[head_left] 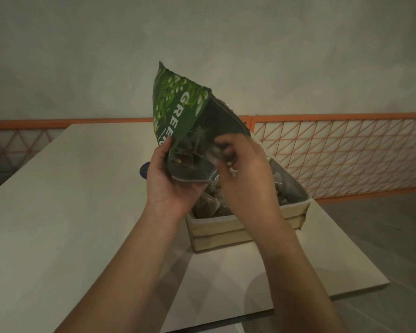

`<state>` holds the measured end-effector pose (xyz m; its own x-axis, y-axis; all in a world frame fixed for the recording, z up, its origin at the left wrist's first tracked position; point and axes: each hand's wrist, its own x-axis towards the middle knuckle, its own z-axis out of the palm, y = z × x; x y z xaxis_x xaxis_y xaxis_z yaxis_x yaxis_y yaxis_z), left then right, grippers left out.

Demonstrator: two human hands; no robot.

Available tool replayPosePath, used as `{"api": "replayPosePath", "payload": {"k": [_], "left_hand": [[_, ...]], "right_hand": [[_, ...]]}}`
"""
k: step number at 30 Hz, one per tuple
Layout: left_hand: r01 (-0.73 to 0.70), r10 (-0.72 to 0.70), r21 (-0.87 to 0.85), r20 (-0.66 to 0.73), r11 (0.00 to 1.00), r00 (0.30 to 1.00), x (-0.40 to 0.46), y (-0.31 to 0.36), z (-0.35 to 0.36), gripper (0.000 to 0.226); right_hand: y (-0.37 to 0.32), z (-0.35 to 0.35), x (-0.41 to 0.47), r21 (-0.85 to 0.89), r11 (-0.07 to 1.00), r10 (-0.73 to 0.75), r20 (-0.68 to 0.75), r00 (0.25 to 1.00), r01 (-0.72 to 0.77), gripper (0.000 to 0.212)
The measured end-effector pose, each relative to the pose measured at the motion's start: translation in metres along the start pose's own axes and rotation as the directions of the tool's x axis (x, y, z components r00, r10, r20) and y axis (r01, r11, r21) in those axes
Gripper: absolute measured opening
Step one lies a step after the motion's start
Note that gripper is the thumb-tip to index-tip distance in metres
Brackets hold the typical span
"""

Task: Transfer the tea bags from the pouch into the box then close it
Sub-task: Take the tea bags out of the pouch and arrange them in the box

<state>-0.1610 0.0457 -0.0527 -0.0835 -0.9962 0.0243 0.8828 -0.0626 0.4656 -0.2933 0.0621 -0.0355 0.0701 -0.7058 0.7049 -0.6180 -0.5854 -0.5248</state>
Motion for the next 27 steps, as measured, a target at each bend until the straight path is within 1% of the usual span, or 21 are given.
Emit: {"api": "replayPosePath", "payload": {"k": [2, 7, 9, 10, 12, 13, 15, 18, 19, 21, 22, 23, 24, 26, 27], "left_hand": [[-0.005, 0.005, -0.011, 0.024, 1.000, 1.000, 0.003, 0.001, -0.002, 0.055], [0.000, 0.003, -0.048, 0.054, 0.999, 0.999, 0.007, 0.005, -0.006, 0.053], [0.003, 0.001, -0.058, 0.061, 0.998, 0.998, 0.008, 0.006, -0.006, 0.053], [0.004, 0.000, -0.061, 0.065, 0.998, 0.998, 0.008, 0.006, -0.006, 0.053], [0.007, -0.003, -0.061, 0.068, 0.998, 0.998, 0.009, 0.005, -0.006, 0.053], [0.007, -0.003, -0.057, 0.067, 0.998, 0.998, 0.009, 0.005, -0.006, 0.053], [0.001, 0.002, -0.043, 0.061, 0.999, 0.998, 0.009, 0.004, -0.007, 0.054], [-0.003, 0.007, -0.057, 0.064, 0.998, 0.998, 0.009, 0.005, -0.007, 0.053], [-0.003, 0.006, -0.064, 0.061, 0.998, 0.998, 0.009, 0.004, -0.007, 0.053], [0.003, 0.002, -0.073, 0.058, 0.997, 0.998, 0.009, 0.004, -0.008, 0.052], [0.009, -0.004, -0.081, 0.059, 0.997, 0.998, 0.009, 0.003, -0.008, 0.052], [0.016, -0.011, -0.090, 0.060, 0.996, 0.998, 0.008, 0.002, -0.008, 0.052], [0.021, -0.015, -0.095, 0.061, 0.995, 0.998, 0.008, 0.002, -0.009, 0.052], [0.019, -0.014, -0.096, 0.056, 0.995, 0.998, 0.008, 0.001, -0.009, 0.052], [0.014, -0.009, -0.094, 0.049, 0.995, 0.999, 0.008, 0.000, -0.008, 0.052]], "right_hand": [[0.002, -0.010, -0.001, 0.137, 0.988, 0.083, -0.058, 0.995, -0.074, 0.035], [0.017, -0.027, -0.007, 0.273, 0.950, 0.208, -0.200, 0.957, -0.150, 0.024], [0.023, -0.027, -0.011, 0.313, 0.933, 0.251, -0.212, 0.944, -0.178, 0.017], [0.026, -0.026, -0.012, 0.308, 0.929, 0.270, -0.189, 0.944, -0.204, 0.014], [0.032, -0.024, -0.015, 0.258, 0.932, 0.295, -0.131, 0.947, -0.255, 0.011], [0.034, -0.023, -0.017, 0.235, 0.936, 0.298, -0.127, 0.946, -0.263, 0.012], [0.038, -0.021, -0.021, 0.214, 0.944, 0.290, -0.171, 0.942, -0.251, 0.017], [0.047, -0.018, -0.024, 0.174, 0.959, 0.258, -0.205, 0.944, -0.224, 0.016], [0.052, -0.016, -0.025, 0.125, 0.966, 0.247, -0.180, 0.952, -0.227, 0.017], [0.061, -0.013, -0.027, -0.025, 0.965, 0.259, -0.035, 0.965, -0.260, 0.020], [0.062, -0.012, -0.029, -0.096, 0.956, 0.284, 0.055, 0.957, -0.277, 0.021], [0.063, -0.010, -0.030, -0.147, 0.947, 0.303, 0.117, 0.946, -0.285, 0.022], [0.062, -0.009, -0.032, -0.175, 0.944, 0.303, 0.134, 0.944, -0.278, 0.025], [0.057, -0.010, -0.033, -0.187, 0.954, 0.249, 0.059, 0.967, -0.234, 0.033], [0.053, -0.011, -0.033, -0.160, 0.963, 0.223, 0.011, 0.975, -0.218, 0.036]]}}
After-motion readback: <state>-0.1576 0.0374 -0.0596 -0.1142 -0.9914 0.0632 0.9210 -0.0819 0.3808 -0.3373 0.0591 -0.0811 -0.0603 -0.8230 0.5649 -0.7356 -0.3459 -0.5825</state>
